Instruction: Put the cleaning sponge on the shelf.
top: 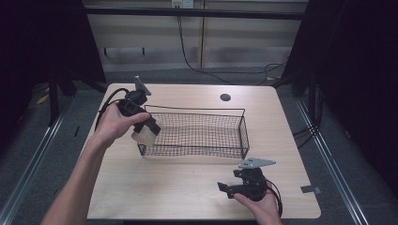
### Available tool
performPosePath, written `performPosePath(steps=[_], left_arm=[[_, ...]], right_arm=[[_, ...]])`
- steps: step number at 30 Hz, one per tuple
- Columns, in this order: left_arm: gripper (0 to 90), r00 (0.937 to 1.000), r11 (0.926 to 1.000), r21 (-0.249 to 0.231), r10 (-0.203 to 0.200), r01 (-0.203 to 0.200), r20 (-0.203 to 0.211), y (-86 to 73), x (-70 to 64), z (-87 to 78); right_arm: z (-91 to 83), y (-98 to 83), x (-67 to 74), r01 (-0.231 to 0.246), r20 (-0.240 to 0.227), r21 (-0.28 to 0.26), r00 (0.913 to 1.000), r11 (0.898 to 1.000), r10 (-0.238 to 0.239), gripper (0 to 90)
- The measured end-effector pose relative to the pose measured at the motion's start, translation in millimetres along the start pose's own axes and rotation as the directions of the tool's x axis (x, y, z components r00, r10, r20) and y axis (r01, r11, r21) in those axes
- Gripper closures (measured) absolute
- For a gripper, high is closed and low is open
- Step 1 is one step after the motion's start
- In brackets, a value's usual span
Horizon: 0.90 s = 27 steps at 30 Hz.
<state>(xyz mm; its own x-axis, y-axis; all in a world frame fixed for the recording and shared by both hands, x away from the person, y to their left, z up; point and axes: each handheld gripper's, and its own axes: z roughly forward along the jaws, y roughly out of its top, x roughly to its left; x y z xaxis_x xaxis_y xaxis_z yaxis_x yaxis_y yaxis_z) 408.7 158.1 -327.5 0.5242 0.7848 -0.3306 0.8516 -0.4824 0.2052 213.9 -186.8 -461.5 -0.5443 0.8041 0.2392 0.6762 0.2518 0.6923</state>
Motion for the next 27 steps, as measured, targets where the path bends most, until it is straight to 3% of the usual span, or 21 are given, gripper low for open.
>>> performPosePath(steps=[2, 5, 8, 12, 13, 15, 19, 22, 24, 27], left_arm=[[28.2, 0.9992, 0.9996, 0.014, -0.026, 0.027, -0.03, 3.3, 0.2, 1.3], [28.2, 0.9984, 0.9986, 0.005, -0.052, 0.052, -0.021, 6.9, 2.0, 1.1], [28.2, 0.9955, 0.9963, 0.003, -0.086, 0.086, -0.041, 11.8, 4.4, 3.6], [28.2, 0.9935, 0.9952, 0.01, -0.096, 0.097, -0.06, 15.2, 5.4, 8.6], [28.2, 0.9903, 0.9928, 0.005, -0.119, 0.12, -0.071, 17.3, 5.7, 11.2], [28.2, 0.9887, 0.9917, 0.005, -0.128, 0.129, -0.078, 19.4, 5.6, 14.0], [28.2, 0.9863, 0.9878, -0.005, -0.156, 0.156, -0.053, 21.6, 6.1, 16.8], [28.2, 0.9813, 0.9833, -0.003, -0.182, 0.182, -0.062, 24.3, 6.7, 22.0], [28.2, 0.9793, 0.9837, 0.001, -0.179, 0.18, -0.095, 25.9, 7.3, 25.1], [28.2, 0.9766, 0.9802, 0.006, -0.197, 0.198, -0.087, 27.7, 9.6, 30.1]], right_arm=[[0.0, -0.1, -0.1, -0.003, -0.001, -0.001, 1.0, 1.0, 0.003, 20.0], [0.0, -0.1, 0.0, -0.004, 0.0, 0.0, 1.0, 1.0, 0.004, 19.9], [0.2, -0.4, -0.1, 0.003, -0.004, 0.001, 1.0, 1.0, -0.003, 20.0], [0.5, -0.3, -0.5, -0.003, -0.005, 0.006, 1.0, 1.0, 0.003, 20.0], [0.6, -0.3, -0.3, -0.003, -0.004, 0.008, 1.0, 1.0, 0.003, 20.0], [0.8, -0.3, -0.3, 0.003, -0.004, 0.006, 1.0, 1.0, -0.003, 20.0], [0.7, -0.5, 0.0, 0.001, -0.004, 0.007, 1.0, 1.0, -0.001, 20.0], [0.5, -0.7, -0.2, -0.002, -0.006, 0.006, 1.0, 1.0, 0.002, 19.9], [0.5, -0.8, 0.2, 0.0, -0.005, 0.006, 1.0, 1.0, 0.0, 19.9], [0.9, -0.8, 0.1, -0.001, -0.007, 0.008, 1.0, 1.0, 0.001, 19.9]])
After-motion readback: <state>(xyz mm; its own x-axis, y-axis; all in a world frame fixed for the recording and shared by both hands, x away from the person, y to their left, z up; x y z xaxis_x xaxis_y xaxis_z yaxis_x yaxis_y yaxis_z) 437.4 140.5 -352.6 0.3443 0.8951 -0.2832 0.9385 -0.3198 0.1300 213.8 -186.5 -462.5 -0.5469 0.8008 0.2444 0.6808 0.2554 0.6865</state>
